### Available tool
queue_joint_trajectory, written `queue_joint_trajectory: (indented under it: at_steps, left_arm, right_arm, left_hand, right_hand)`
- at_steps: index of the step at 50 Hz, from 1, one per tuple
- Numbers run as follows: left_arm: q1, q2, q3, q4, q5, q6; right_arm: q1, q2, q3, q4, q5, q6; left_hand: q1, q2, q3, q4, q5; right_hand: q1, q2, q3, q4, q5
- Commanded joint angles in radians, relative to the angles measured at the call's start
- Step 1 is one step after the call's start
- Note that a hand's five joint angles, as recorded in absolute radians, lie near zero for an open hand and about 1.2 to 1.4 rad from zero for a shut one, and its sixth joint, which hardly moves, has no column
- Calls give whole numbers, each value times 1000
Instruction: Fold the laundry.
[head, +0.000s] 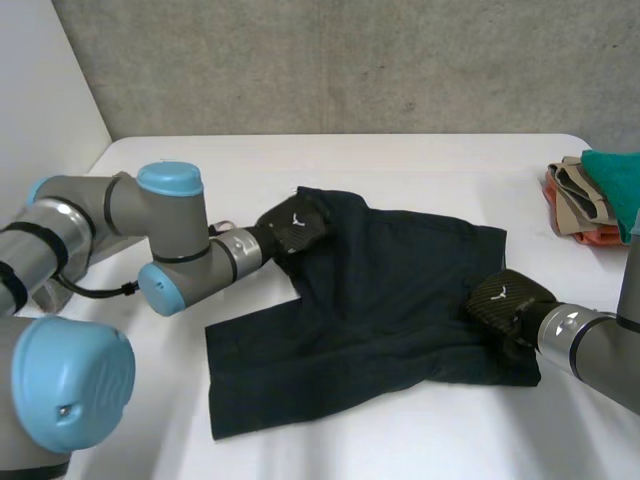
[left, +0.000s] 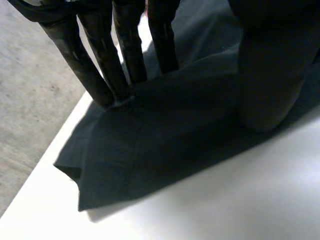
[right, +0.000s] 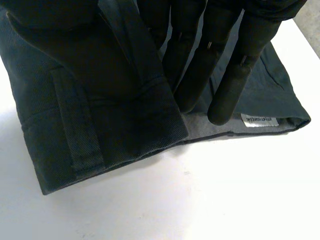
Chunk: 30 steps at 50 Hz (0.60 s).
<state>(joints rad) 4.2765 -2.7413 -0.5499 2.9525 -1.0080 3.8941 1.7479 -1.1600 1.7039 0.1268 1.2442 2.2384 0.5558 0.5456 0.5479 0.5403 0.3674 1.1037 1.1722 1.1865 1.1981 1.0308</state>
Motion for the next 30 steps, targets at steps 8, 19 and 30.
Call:
queue_joint_trajectory:
  at_steps: [8,19,30]
  left_arm:
    - [-3,95,-114,174,-277,-18]
    - [28,221,-347,188,-412,-32]
    - [17,233,-400,100,-609,-62]
  right_arm:
    - [-22,22,-15,-3,0,-2]
    - [15,16,-30,-4,7,61]
    - [82,17,-38,-3,60,148]
  left_hand:
    - [840,851,848,856,854]
    - [840,851,848,856,854]
    - [372,382,380,387,386]
  right_hand:
    - [293,224,210,198,191]
    - [293,224,210,198,191]
    - [293,224,210,198,191]
